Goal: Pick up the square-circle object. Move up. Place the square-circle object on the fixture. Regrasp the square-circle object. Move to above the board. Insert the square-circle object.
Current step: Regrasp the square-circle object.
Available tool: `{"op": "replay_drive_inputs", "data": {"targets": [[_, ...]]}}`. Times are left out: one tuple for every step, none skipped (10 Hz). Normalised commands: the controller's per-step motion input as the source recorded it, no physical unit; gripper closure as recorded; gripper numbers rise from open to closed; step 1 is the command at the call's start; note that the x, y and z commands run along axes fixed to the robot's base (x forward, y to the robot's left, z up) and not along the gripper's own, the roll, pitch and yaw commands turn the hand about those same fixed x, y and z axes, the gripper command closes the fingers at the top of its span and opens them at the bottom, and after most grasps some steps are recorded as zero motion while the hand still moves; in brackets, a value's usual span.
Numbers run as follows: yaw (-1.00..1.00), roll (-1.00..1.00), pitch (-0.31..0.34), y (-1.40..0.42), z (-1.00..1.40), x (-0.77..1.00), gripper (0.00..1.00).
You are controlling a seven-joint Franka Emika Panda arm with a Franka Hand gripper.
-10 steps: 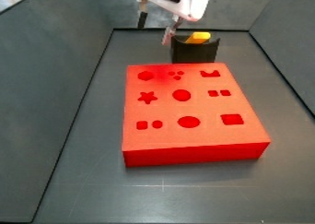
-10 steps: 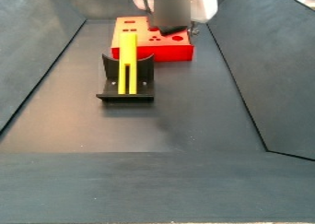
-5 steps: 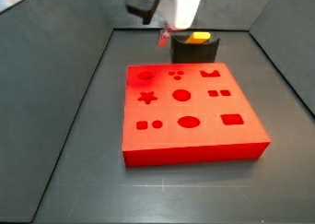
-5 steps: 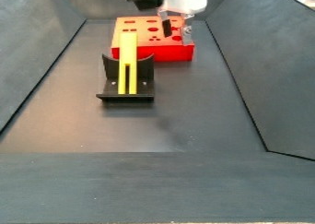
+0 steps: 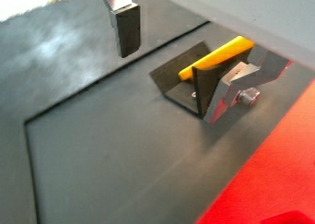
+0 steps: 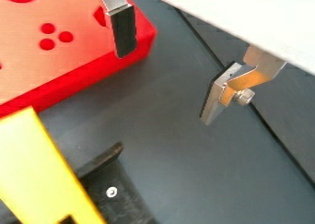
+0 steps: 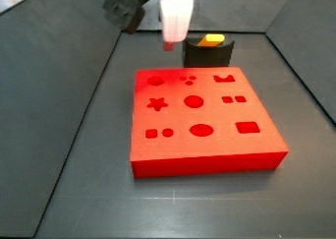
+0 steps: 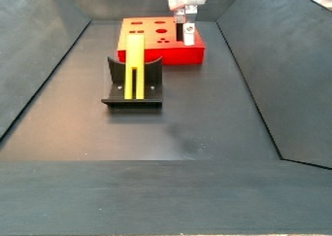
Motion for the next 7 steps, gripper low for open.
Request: {"op": "replay_drive_inputs", "data": {"targets": [[-0.53, 0.31, 0.034, 0.0, -0.01, -0.04, 0.0], [-0.42, 0.24, 0.081, 0.0, -0.01, -0.03, 0.0], [-0.22, 0.12, 0.151, 0.0, 0.01, -0.02, 0.0], [-0.12, 0.09, 0.101, 0.0, 0.0, 1.0, 0.0], [-0.04, 0.07, 0.119, 0.0, -0.01, 1.0, 0.0], [-0.02, 0.08, 0.148, 0.0, -0.03, 1.0, 0.0], [0.01, 0.08, 0.154, 0.0, -0.01, 1.0, 0.0]]}}
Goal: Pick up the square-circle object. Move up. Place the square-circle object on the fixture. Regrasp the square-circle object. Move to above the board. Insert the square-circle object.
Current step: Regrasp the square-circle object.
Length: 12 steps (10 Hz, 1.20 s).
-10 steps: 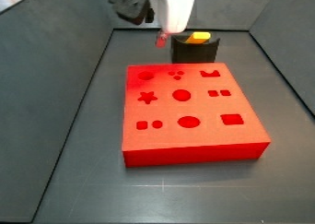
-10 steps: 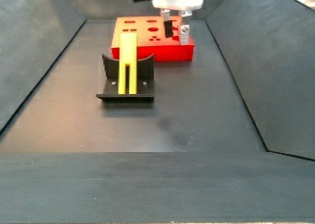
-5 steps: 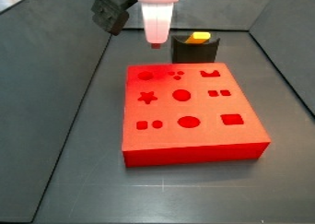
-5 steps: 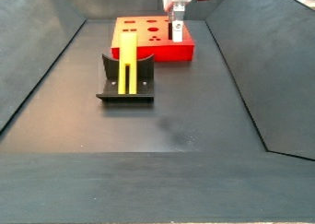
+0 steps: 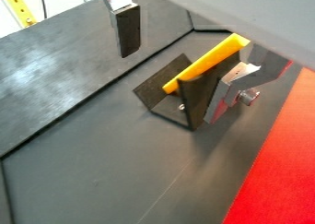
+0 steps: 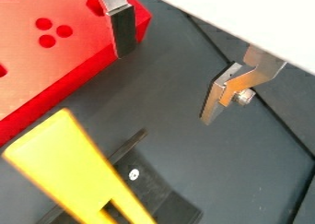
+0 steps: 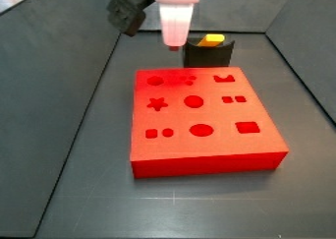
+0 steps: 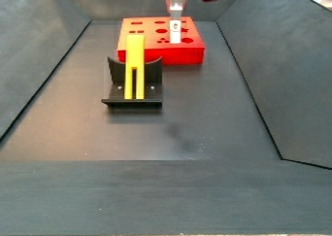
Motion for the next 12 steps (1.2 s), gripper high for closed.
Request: {"op": "replay_drive_inputs", "data": {"targets": [[0.01, 0.07, 0.155, -0.01, -0.01, 1.0, 0.0], [0.02, 0.06, 0.156, -0.01, -0.02, 1.0, 0.0], [0.03, 0.05, 0.163, -0.01, -0.01, 1.0, 0.0], [0.03, 0.04, 0.163, -0.02, -0.01, 1.0, 0.0], [0.04, 0.04, 0.17, -0.02, -0.01, 1.0, 0.0], [0.04, 0.03, 0.173, -0.02, -0.01, 1.0, 0.0], [0.04, 0.03, 0.176, -0.02, -0.01, 0.96, 0.0], [0.04, 0.03, 0.183, -0.02, -0.01, 0.83, 0.0], [0.04, 0.02, 0.191, -0.02, 0.0, 0.75, 0.0], [0.05, 0.02, 0.197, -0.02, 0.0, 0.68, 0.0], [0.05, 0.02, 0.197, -0.02, 0.0, 0.63, 0.0], [0.05, 0.01, 0.198, -0.02, -0.01, 0.52, 0.0]]}}
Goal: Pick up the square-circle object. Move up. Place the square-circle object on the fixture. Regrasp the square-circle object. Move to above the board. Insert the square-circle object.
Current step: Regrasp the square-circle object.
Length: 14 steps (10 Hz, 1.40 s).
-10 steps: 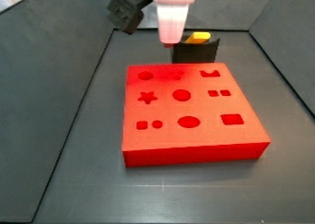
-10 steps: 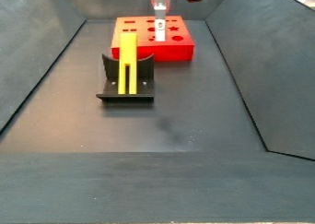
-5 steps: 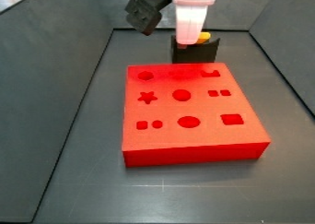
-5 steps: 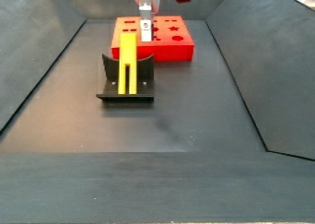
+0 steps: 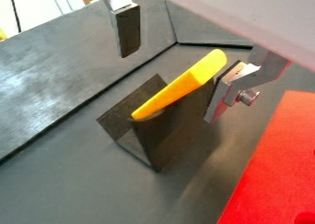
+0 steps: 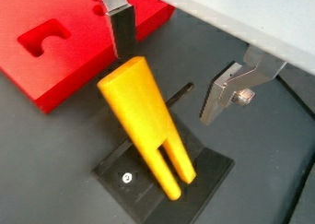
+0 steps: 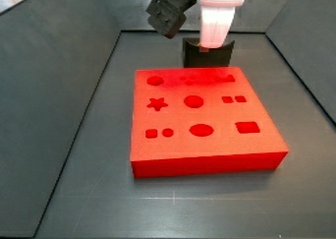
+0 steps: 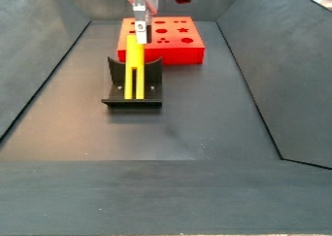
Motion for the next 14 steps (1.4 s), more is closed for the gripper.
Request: {"op": "replay_drive_inputs", "data": {"targets": [[0.05, 0.01, 0.203, -0.02, 0.0, 0.46, 0.0], [0.06, 0.01, 0.206, -0.02, -0.01, 0.4, 0.0], [0.06, 0.01, 0.207, -0.02, -0.01, 0.35, 0.0], [0.06, 0.0, 0.207, -0.02, 0.0, 0.29, 0.0], [0.06, 0.0, 0.215, -0.02, 0.0, 0.22, 0.0], [0.06, 0.0, 0.221, -0.02, 0.0, 0.17, 0.0], [0.06, 0.0, 0.227, -0.02, 0.0, 0.11, 0.0], [0.06, 0.0, 0.222, -0.02, 0.0, 0.09, 0.0], [0.07, -0.01, 0.204, -0.02, 0.0, 0.08, 0.0], [0.07, -0.01, 0.202, -0.02, 0.0, 0.08, 0.0], [0.07, -0.01, 0.201, -0.02, 0.0, 0.08, 0.0], [0.07, -0.01, 0.201, -0.02, 0.0, 0.08, 0.0], [0.07, -0.01, 0.2, -0.02, 0.0, 0.08, 0.0], [0.07, -0.01, 0.2, -0.02, 0.0, 0.08, 0.0]]}}
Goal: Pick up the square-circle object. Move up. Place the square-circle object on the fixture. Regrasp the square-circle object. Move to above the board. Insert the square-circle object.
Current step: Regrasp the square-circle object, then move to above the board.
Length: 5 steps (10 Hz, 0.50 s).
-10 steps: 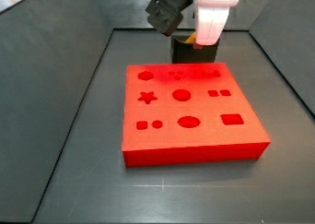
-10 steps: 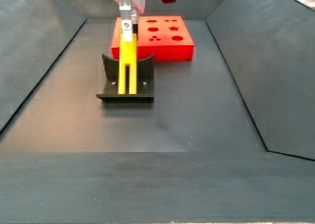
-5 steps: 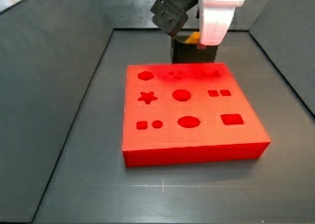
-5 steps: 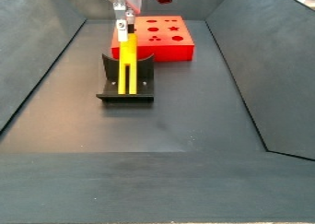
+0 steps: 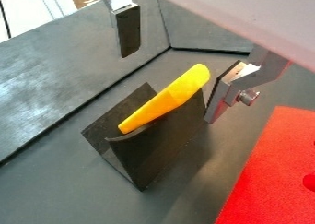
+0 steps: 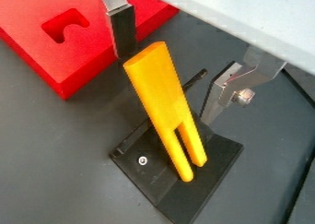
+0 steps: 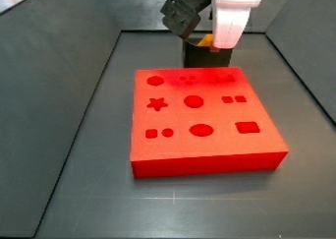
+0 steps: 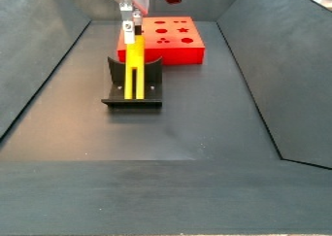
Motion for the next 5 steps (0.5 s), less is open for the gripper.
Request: {"op": "replay_drive_inputs", "data": {"targets": [[0.0, 0.0, 0.0, 0.5, 0.17, 0.0, 1.0], [0.02, 0.11, -0.024, 0.03, 1.0, 0.15, 1.0], [0.01, 0.11, -0.006, 0.03, 1.0, 0.14, 1.0], [-0.01, 0.1, 0.038, 0.03, 1.0, 0.13, 1.0], [-0.01, 0.08, 0.067, 0.02, 1.0, 0.13, 1.0]]}}
